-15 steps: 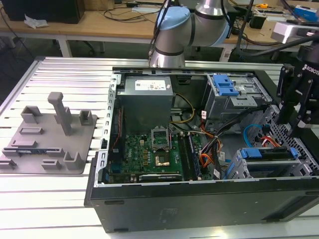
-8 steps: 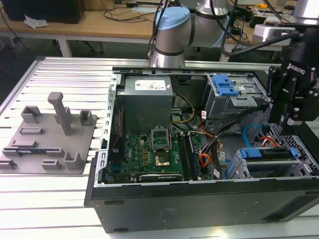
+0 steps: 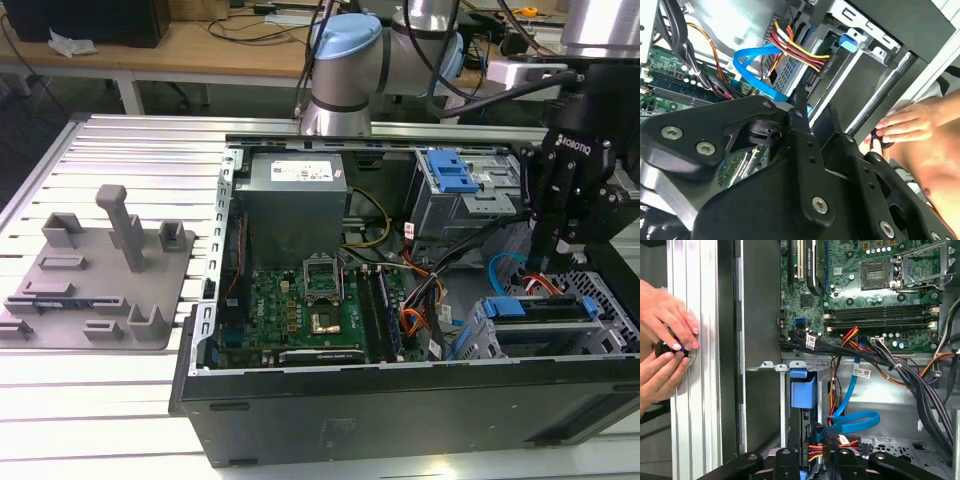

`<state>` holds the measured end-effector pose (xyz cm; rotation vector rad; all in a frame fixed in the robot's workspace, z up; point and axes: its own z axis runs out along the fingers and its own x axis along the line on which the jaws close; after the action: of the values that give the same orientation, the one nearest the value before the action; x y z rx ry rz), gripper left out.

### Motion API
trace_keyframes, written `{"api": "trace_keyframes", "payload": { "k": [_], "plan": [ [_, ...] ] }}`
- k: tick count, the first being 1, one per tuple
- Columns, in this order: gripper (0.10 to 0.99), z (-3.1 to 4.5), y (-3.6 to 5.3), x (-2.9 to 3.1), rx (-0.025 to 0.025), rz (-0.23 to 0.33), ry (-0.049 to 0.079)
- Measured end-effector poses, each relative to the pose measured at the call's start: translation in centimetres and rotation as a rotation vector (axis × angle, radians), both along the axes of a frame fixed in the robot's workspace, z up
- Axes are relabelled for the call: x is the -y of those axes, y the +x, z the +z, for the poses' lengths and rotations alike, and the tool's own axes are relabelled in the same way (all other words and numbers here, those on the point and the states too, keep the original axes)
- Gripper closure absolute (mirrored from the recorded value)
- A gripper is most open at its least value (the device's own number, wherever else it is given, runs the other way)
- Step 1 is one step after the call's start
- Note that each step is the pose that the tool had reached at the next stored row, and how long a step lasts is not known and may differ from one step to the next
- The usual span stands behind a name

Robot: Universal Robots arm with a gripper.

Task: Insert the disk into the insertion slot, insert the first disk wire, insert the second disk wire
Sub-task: 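Insert the second disk wire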

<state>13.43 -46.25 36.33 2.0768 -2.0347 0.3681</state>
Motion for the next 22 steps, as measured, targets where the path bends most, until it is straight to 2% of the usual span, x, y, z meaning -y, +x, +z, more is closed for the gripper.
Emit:
{"api": "trace_keyframes", "payload": {
  "k": [4, 6, 8, 9, 10, 11, 14, 16, 22],
  "plan": [
    [0.757, -0.31, -0.35, -1.15, -0.0001, 0.01, -0.007],
    [0.757, -0.42, -0.42, -1.49, -0.0001, 0.011, -0.012],
    [0.757, -0.58, -0.44, -1.55, -0.0002, 0.011, -0.032],
    [0.757, -0.68, -0.45, -1.58, -0.0003, 0.012, -0.052],
    [0.757, -0.75, -0.47, -1.86, -0.0004, 0.013, -0.072],
    [0.757, -0.76, -0.47, -1.99, -0.0004, 0.014, -0.076],
    [0.776, -0.81, -0.47, -2.12, 0.0002, 0.017, -0.078],
    [0.91, -0.85, -0.47, -2.15, 0.0005, 0.021, -0.078],
    [0.925, -1.08, -0.47, -2.15, 0.0009, 0.031, -0.079]
  ]
}}
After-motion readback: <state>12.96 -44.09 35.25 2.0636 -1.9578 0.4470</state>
